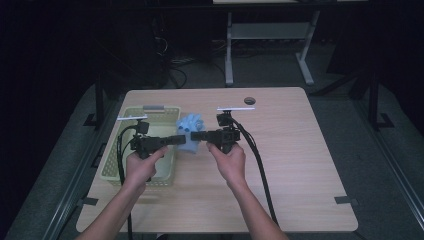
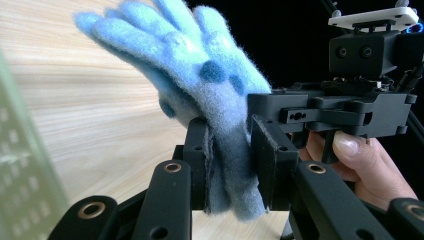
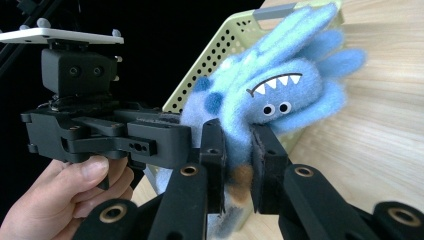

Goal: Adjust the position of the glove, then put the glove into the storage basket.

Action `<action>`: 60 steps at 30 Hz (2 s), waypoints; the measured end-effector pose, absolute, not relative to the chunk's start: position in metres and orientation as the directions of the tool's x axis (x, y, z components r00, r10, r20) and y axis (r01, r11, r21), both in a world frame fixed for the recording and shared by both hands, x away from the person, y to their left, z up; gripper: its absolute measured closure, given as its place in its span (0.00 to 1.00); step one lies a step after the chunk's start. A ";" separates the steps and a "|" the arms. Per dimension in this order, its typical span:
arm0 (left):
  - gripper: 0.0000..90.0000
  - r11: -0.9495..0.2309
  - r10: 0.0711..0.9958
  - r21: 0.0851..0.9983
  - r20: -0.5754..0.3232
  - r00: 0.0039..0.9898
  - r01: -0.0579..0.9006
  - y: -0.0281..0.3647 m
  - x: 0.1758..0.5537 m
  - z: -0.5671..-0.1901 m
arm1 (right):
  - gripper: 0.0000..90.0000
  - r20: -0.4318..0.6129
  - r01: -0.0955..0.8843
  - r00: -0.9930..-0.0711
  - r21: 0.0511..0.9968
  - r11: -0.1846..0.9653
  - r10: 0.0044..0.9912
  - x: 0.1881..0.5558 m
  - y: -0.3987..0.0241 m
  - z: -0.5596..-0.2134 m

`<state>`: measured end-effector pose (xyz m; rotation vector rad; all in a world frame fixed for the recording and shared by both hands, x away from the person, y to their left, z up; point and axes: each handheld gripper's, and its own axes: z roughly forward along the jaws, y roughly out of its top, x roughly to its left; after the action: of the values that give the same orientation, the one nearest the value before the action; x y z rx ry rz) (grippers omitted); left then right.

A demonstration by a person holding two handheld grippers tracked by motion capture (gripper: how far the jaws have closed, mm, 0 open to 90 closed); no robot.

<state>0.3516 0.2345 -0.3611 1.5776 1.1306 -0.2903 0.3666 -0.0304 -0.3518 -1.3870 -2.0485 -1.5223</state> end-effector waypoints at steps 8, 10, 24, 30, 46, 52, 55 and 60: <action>0.78 0.088 0.508 0.620 -0.701 0.500 0.780 0.246 0.353 -0.361 | 0.87 0.665 0.790 -0.525 0.613 0.014 0.531 0.371 -0.018 -0.353; 0.78 0.094 0.507 0.619 -0.704 0.498 0.780 0.250 0.353 -0.362 | 0.87 0.664 0.791 -0.527 0.612 0.018 0.530 0.371 -0.015 -0.353; 0.78 0.122 0.528 0.624 -0.699 0.482 0.772 0.275 0.348 -0.363 | 0.87 0.666 0.789 -0.547 0.613 0.046 0.507 0.377 0.010 -0.352; 0.78 0.136 0.534 0.622 -0.702 0.471 0.771 0.286 0.346 -0.363 | 0.87 0.670 0.789 -0.553 0.612 0.053 0.495 0.381 0.023 -0.353; 0.78 0.193 0.533 0.594 -0.732 0.424 0.781 0.316 0.346 -0.368 | 0.87 0.700 0.799 -0.557 0.598 0.060 0.447 0.391 0.051 -0.360; 0.79 0.206 0.525 0.582 -0.744 0.414 0.787 0.328 0.347 -0.370 | 0.87 0.710 0.804 -0.556 0.591 0.063 0.431 0.394 0.062 -0.362; 0.80 0.216 0.515 0.571 -0.756 0.405 0.792 0.335 0.348 -0.373 | 0.88 0.712 0.806 -0.556 0.588 0.070 0.429 0.395 0.068 -0.363; 0.81 0.227 0.503 0.552 -0.772 0.388 0.802 0.345 0.351 -0.377 | 0.88 0.711 0.807 -0.559 0.585 0.081 0.426 0.398 0.078 -0.365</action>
<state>0.3507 0.3452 -0.3774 1.4265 1.2609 -0.3078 0.3981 0.0782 -0.3651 -1.2212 -2.0103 -1.4719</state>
